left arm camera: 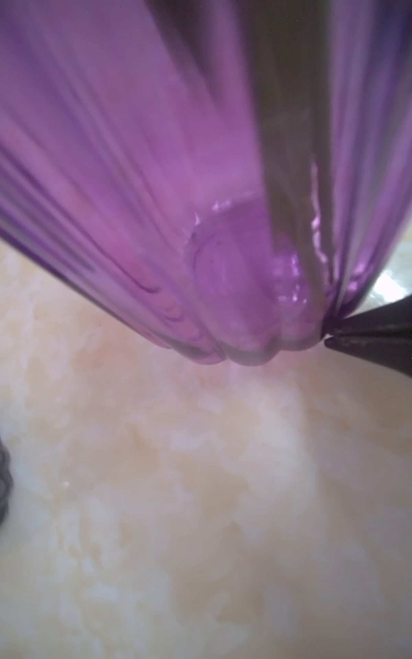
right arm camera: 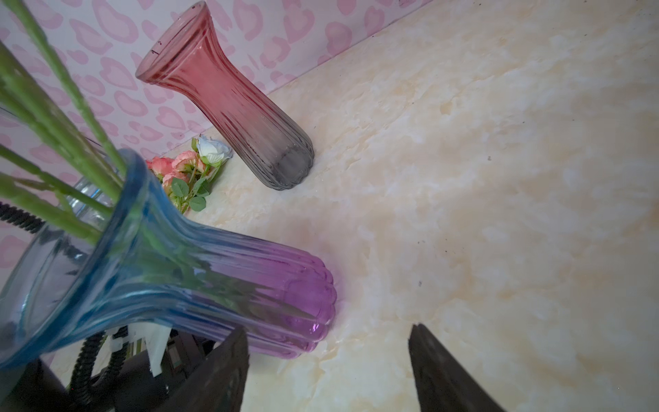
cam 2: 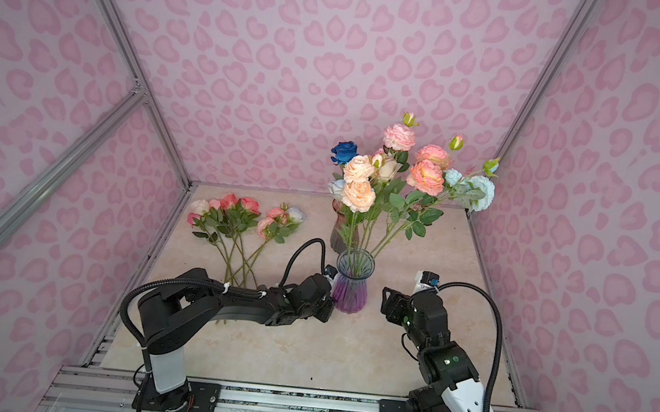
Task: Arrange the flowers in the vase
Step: 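Move the left gripper past the purple vase toward the pink glass vase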
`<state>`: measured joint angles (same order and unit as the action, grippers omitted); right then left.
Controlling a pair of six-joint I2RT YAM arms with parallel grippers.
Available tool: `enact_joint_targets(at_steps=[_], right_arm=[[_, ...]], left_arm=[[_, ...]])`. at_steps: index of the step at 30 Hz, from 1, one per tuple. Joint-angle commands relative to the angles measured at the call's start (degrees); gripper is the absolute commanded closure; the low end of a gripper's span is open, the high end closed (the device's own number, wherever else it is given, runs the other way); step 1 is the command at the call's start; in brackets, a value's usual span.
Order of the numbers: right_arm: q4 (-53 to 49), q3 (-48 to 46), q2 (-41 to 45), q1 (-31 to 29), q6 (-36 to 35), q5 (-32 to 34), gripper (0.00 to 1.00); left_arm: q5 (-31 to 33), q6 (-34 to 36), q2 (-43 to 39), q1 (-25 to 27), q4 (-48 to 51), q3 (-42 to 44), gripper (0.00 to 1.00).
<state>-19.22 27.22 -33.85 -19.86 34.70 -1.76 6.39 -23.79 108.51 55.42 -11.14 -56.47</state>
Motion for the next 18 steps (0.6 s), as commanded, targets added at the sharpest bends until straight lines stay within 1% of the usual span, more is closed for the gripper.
enact_joint_targets(at_steps=[1,12,14,16,18], right_arm=[[-0.9,0.6,0.3,0.4,-1.0,0.1,0.28],[-0.9,1.1,0.0,1.8,-1.5,-1.0,0.28],[-1.4,1.8,-0.2,2.0,-2.1,-0.7,0.28],[-1.8,2.6,-0.3,2.1,-2.5,-0.4,0.28],[-1.8,3.1,-0.3,2.3,-2.7,-0.3,0.28]], left_arm=[[-2.3,1.5,2.8,-0.4,-1.4,-4.3,0.94],[-4.7,2.1,9.2,-2.4,-1.6,-12.0,0.93],[-5.2,2.2,8.3,-3.1,-0.9,-11.9,0.92],[-4.7,2.6,4.9,-3.9,-0.1,-9.8,0.89],[-3.8,3.7,0.7,-4.3,3.5,-8.0,0.86]])
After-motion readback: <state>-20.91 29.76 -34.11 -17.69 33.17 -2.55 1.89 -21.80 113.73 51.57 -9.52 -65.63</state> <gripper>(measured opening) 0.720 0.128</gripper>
